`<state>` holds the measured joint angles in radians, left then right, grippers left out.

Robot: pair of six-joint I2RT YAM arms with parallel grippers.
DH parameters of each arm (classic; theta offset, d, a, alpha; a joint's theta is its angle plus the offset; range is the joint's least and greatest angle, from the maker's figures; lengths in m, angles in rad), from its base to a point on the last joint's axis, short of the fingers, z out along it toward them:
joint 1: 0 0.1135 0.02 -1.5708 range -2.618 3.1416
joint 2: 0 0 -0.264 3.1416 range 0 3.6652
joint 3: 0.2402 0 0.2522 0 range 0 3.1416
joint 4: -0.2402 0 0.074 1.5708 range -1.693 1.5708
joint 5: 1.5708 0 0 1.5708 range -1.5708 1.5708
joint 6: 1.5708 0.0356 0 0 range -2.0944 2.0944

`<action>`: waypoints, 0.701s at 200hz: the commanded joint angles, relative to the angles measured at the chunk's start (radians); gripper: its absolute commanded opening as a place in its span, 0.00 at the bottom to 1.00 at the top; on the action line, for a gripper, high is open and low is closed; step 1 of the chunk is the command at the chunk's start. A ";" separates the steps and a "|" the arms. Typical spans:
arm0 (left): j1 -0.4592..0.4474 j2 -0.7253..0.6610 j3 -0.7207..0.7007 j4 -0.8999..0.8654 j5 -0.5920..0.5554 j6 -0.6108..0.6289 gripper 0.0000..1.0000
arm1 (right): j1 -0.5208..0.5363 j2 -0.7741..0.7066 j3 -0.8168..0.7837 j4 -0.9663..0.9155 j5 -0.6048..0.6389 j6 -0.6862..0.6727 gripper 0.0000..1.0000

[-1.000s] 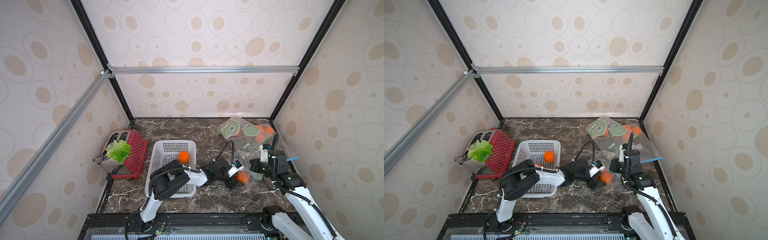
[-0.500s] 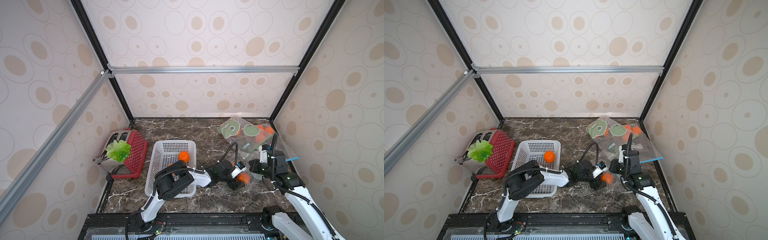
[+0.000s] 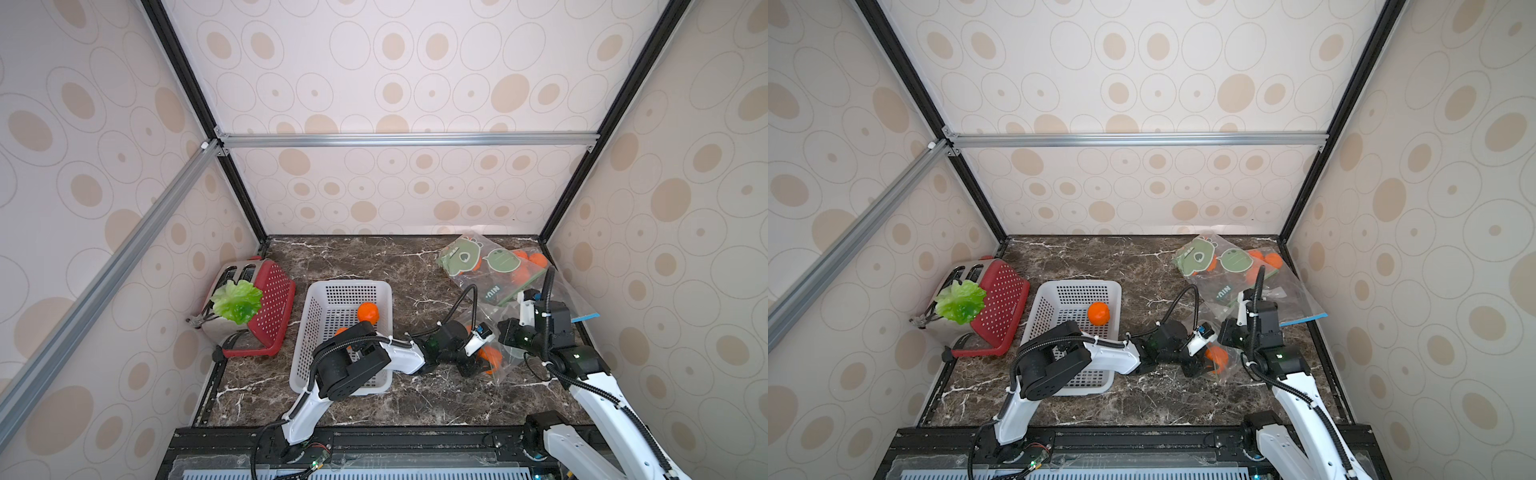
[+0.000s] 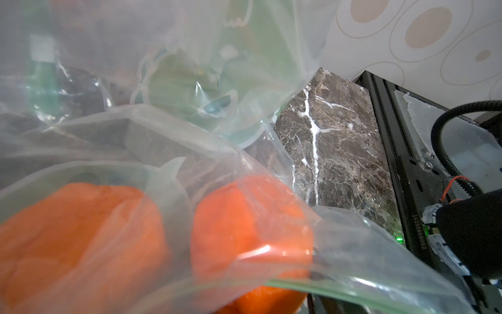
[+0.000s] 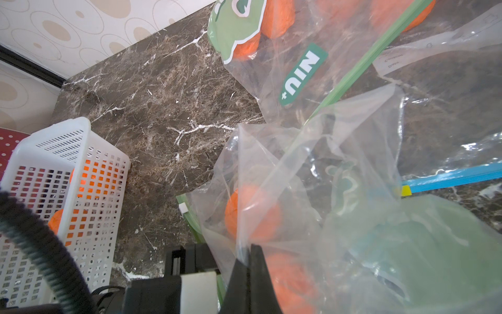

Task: Open the zip-top bag and take out the orange
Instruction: Pick up the orange from the zipper food storage bag.

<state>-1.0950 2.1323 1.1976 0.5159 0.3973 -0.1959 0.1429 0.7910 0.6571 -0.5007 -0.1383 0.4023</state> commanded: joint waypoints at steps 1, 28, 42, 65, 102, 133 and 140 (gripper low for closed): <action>-0.011 0.008 0.022 0.013 0.014 -0.012 0.39 | 0.000 0.000 -0.011 0.002 -0.001 0.005 0.00; -0.011 -0.024 0.009 -0.015 0.015 0.000 0.33 | 0.001 -0.005 -0.008 -0.002 0.009 0.006 0.00; -0.011 -0.050 0.001 -0.049 0.015 0.015 0.32 | 0.000 -0.008 -0.010 0.000 0.012 0.006 0.00; -0.011 -0.107 -0.021 -0.134 -0.007 0.046 0.30 | 0.000 -0.014 -0.008 -0.003 0.024 0.006 0.00; -0.011 -0.187 -0.067 -0.259 -0.052 0.088 0.29 | -0.001 -0.018 -0.007 -0.006 0.047 0.004 0.00; -0.008 -0.223 -0.084 -0.346 -0.101 0.102 0.28 | -0.001 -0.018 -0.002 -0.015 0.083 0.002 0.00; -0.009 -0.228 -0.087 -0.368 -0.118 0.104 0.27 | -0.002 -0.019 -0.002 -0.016 0.089 0.003 0.00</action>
<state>-1.0954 1.9335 1.1168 0.2558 0.3374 -0.1326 0.1429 0.7849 0.6571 -0.5011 -0.0914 0.4026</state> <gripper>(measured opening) 0.577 0.042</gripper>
